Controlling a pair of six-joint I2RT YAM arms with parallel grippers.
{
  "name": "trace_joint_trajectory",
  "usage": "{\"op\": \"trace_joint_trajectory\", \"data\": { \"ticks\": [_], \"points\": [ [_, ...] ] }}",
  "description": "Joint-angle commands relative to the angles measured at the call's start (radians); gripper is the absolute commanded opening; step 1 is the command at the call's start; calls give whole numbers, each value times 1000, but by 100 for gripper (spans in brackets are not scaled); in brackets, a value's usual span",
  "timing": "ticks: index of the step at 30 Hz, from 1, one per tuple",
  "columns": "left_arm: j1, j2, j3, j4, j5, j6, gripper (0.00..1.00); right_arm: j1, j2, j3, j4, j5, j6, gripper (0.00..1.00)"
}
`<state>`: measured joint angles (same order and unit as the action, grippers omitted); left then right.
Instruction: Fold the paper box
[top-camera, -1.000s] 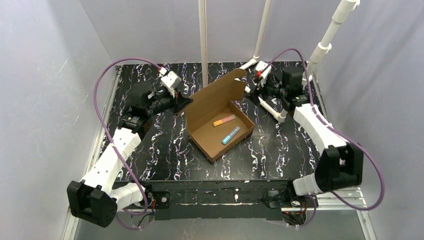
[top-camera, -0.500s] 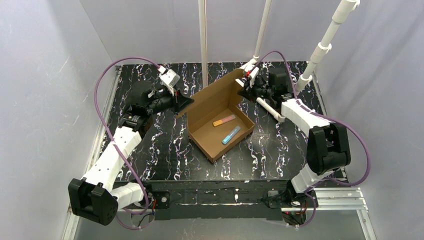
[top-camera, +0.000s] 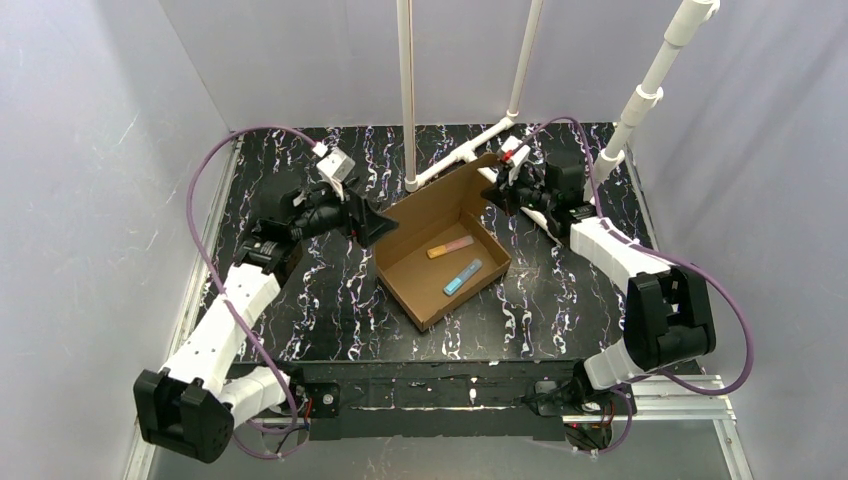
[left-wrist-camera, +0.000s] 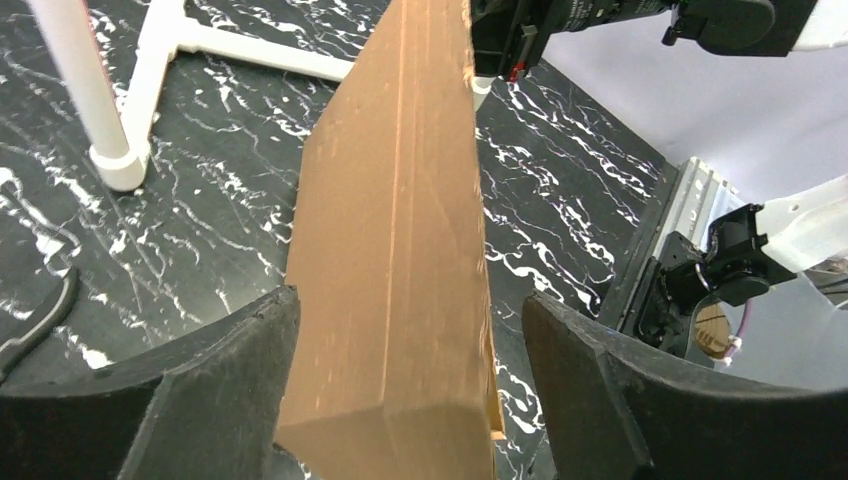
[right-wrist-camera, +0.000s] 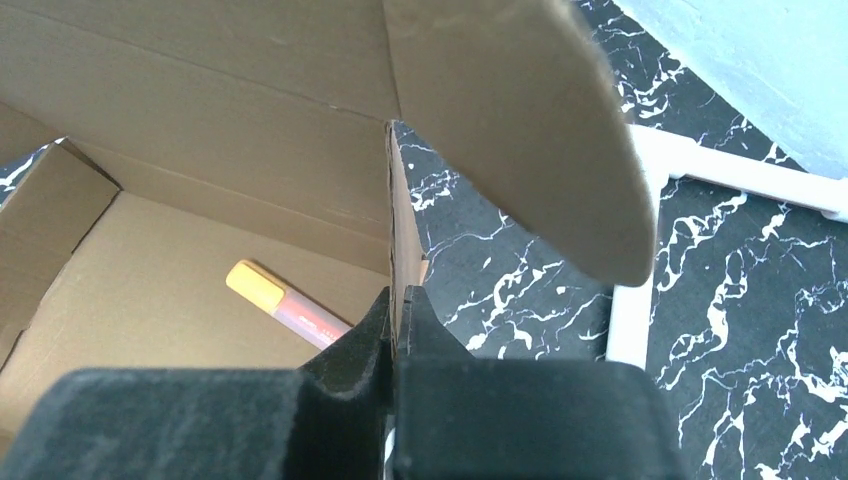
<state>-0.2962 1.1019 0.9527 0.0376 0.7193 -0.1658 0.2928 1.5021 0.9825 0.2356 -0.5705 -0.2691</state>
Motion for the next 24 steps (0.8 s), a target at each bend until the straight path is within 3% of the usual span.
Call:
{"op": "trace_joint_trajectory", "data": {
  "ticks": [1,5,9,14,18,24],
  "points": [
    [51,-139,-4,-104,-57,56,84,-42,-49,-30,18,-67,-30,1],
    [106,-279,15,-219,-167,66,90,-80,-61,-43,15,-82,-32,1],
    [109,-381,-5,-349,-272,-22,87,-96,-53,-35,5,-65,-26,1],
    [109,-493,-122,-515,-549,-205,47,-98,-41,-32,14,-49,-3,1],
    [105,-443,-310,-321,-394,-423,24,-98,-32,-23,17,-52,31,1],
    [14,-181,-372,4,-393,-551,20,-97,-51,-30,17,-25,80,1]
  ]
}}
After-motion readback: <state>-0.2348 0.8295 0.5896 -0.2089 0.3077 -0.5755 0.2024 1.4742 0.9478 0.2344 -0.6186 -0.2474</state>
